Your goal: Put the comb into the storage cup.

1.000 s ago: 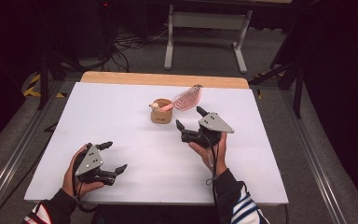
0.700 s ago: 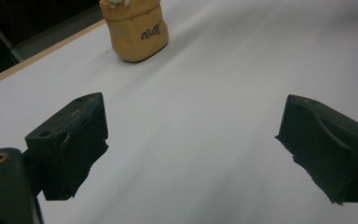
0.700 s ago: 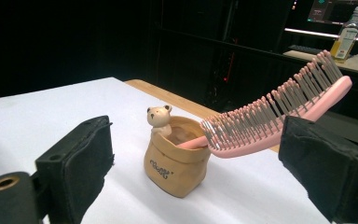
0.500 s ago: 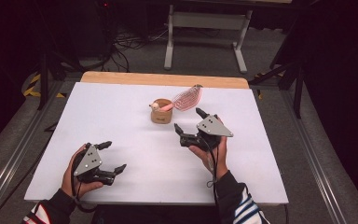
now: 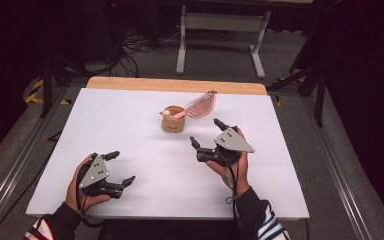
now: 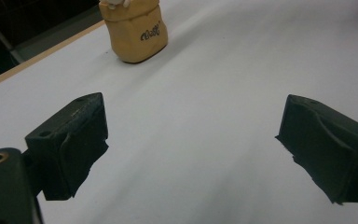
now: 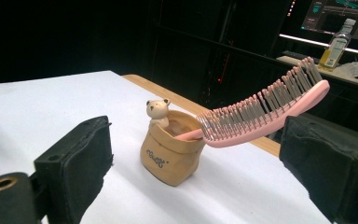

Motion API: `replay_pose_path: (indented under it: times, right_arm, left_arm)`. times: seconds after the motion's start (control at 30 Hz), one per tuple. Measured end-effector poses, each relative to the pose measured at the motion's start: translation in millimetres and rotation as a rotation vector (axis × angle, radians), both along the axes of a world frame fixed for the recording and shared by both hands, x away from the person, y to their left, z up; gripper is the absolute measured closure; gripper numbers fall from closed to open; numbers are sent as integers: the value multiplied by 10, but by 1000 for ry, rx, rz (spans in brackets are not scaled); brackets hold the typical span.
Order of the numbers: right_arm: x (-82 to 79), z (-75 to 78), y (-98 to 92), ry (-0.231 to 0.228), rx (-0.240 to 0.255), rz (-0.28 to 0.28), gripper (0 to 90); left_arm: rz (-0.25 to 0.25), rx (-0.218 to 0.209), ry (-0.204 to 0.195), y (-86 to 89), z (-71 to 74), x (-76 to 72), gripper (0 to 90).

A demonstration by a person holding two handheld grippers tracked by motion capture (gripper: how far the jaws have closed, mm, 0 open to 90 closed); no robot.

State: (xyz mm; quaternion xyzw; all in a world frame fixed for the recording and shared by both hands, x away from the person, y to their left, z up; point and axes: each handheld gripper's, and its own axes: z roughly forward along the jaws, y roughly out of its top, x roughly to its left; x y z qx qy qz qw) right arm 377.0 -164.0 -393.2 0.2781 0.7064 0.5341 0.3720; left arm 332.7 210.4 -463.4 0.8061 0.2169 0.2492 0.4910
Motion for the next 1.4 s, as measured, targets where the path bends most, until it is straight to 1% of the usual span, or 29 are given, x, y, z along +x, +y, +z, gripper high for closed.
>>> replay_pose_path:
  times: [0.33,0.43,0.73,0.87,1.03,1.13,1.4]
  right_arm:
    - [-75,7,-30,-11,-20,9,102]
    - [-97,4,-48,-9,-18,11,103]
    - [-146,-12,-74,-19,-44,15,103]
    - [-170,-29,-73,-30,-71,11,102]
    - [-193,-55,-75,-31,-93,16,102]
    - [-203,-68,-80,-30,-95,22,101]
    - [-234,-116,-93,-33,-122,26,99]
  left_arm:
    - [-1,-2,0,2,1,-1,89]
    - [-1,-2,0,3,1,-1,89]
    - [-1,0,0,3,1,-1,89]
    - [-1,0,0,4,0,-1,89]
    - [-1,1,2,4,-2,2,89]
    - [-1,0,2,3,-1,1,89]
    - [-2,0,4,0,-5,3,89]
